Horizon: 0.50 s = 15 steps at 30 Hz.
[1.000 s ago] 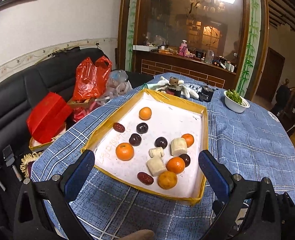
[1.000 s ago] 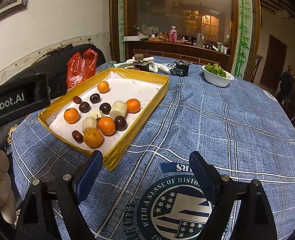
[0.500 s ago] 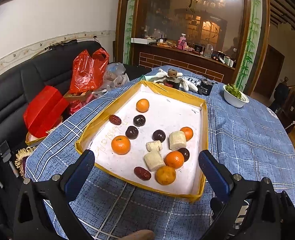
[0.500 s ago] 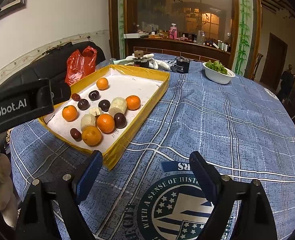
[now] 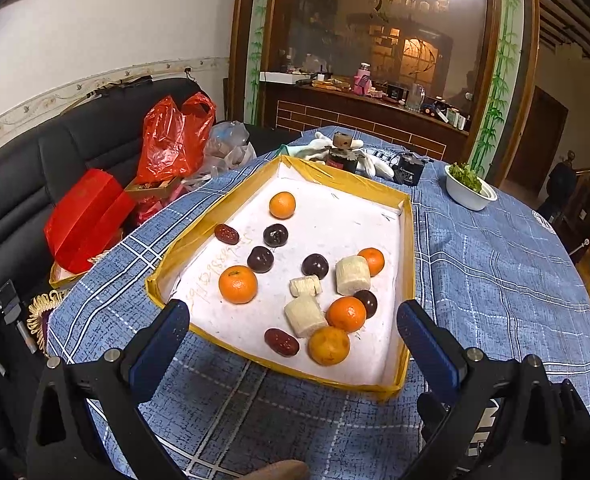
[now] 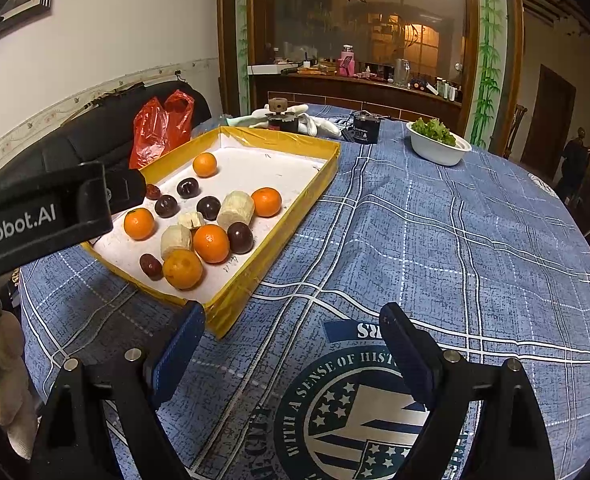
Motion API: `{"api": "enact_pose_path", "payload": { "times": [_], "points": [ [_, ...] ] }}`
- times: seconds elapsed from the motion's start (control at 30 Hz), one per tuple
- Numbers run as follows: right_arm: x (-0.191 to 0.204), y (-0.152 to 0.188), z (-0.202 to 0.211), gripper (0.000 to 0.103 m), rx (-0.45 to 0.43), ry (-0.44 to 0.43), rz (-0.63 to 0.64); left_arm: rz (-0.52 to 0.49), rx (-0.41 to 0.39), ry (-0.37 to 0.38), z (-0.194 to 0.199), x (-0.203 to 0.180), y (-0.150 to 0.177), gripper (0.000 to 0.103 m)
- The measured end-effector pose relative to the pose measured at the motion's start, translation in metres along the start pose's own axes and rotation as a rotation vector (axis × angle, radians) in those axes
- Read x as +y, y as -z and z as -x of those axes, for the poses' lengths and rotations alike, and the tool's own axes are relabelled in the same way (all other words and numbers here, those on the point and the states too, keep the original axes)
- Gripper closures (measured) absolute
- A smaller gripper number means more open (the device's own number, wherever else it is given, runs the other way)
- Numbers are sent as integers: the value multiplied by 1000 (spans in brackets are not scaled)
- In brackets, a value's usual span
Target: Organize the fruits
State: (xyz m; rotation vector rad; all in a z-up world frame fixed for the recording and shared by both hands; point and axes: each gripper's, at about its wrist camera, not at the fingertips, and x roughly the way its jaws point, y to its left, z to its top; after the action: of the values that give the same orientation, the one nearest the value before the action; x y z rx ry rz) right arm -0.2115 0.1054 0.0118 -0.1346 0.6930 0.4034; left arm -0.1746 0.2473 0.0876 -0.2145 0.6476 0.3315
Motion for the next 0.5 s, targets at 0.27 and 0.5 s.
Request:
{"api": "enact_pose_path", "payload": {
  "times": [0.27, 0.5],
  "points": [
    [0, 1, -1, 10, 5, -1, -3, 2, 3, 4, -2, -1, 2, 0],
    [-2, 1, -3, 10, 13, -5, -7, 1, 7, 7, -2, -2, 4, 0]
  ]
}}
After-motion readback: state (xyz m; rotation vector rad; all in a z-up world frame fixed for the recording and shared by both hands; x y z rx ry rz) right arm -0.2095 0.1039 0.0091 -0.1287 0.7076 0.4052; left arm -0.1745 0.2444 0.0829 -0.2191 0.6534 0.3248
